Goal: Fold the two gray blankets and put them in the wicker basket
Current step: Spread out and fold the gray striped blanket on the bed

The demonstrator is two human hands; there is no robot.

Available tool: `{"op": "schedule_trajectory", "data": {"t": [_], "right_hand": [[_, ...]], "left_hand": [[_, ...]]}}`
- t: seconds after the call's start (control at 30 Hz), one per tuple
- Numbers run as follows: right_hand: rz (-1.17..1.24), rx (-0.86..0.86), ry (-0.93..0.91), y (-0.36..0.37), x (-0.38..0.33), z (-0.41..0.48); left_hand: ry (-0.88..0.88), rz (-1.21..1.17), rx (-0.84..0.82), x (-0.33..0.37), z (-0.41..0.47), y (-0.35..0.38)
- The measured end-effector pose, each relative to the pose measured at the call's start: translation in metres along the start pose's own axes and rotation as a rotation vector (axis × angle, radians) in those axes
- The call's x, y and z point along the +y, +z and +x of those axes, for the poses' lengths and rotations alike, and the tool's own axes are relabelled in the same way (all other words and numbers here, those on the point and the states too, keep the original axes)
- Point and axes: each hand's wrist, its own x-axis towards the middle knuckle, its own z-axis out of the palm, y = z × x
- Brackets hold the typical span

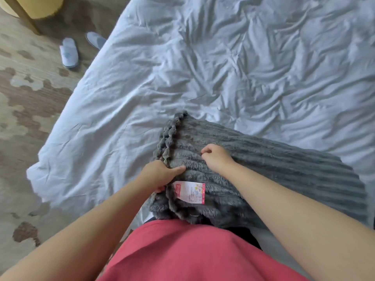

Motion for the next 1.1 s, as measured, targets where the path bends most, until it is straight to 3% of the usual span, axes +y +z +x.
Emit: {"op": "schedule_trajectory", "data": {"t": [0.17,0.3,0.37,0.43,0.53,0.6,0.67,0.73,0.8,0.9,0.97,1.03,1.1], "right_hand": [[-0.124,0.029,0.143,0.024,0.044,-0.041],[-0.038,0.037,0.238,0.042,0.064,-0.068],[0.067,0.043,0.241,0.051,0.073,-0.079],[0.173,0.049,0.232,0.057,0.079,-0.089],[0.284,0.039,0.237,0.06,0.09,-0.095],[0.325,0.025,0.243,0.059,0.095,-0.097],[0.342,0.022,0.237,0.061,0.1,-0.096],[0.34,0.014,0.236,0.064,0.104,-0.096],[0.337,0.007,0.234,0.068,0.105,-0.097],[0.315,-0.011,0.212,0.069,0.105,-0.099],[0.257,-0.015,0.181,0.067,0.105,-0.101],[0.209,-0.002,0.141,0.063,0.107,-0.102],[0.168,-0.002,0.108,0.058,0.109,-0.105]], "left_hand": [[-0.073,0.046,-0.192,-0.027,-0.025,0.023],[-0.113,-0.052,-0.307,-0.053,-0.045,0.055],[-0.012,-0.205,-0.215,-0.062,-0.05,0.077],[0.024,-0.537,-0.154,-0.064,-0.056,0.094],[-0.105,-0.978,-0.116,-0.065,-0.065,0.103],[-0.129,-1.207,-0.202,-0.069,-0.069,0.101],[0.015,-1.237,-0.412,-0.074,-0.073,0.094],[0.16,-1.08,-0.498,-0.084,-0.074,0.088],[0.131,-0.888,-0.42,-0.094,-0.072,0.08],[-0.106,-0.695,-0.106,-0.119,-0.062,0.074],[-0.197,-0.577,0.003,-0.129,-0.06,0.075],[-0.215,-0.477,0.138,-0.123,-0.064,0.077],[-0.208,-0.491,0.411,-0.107,-0.072,0.08]]}}
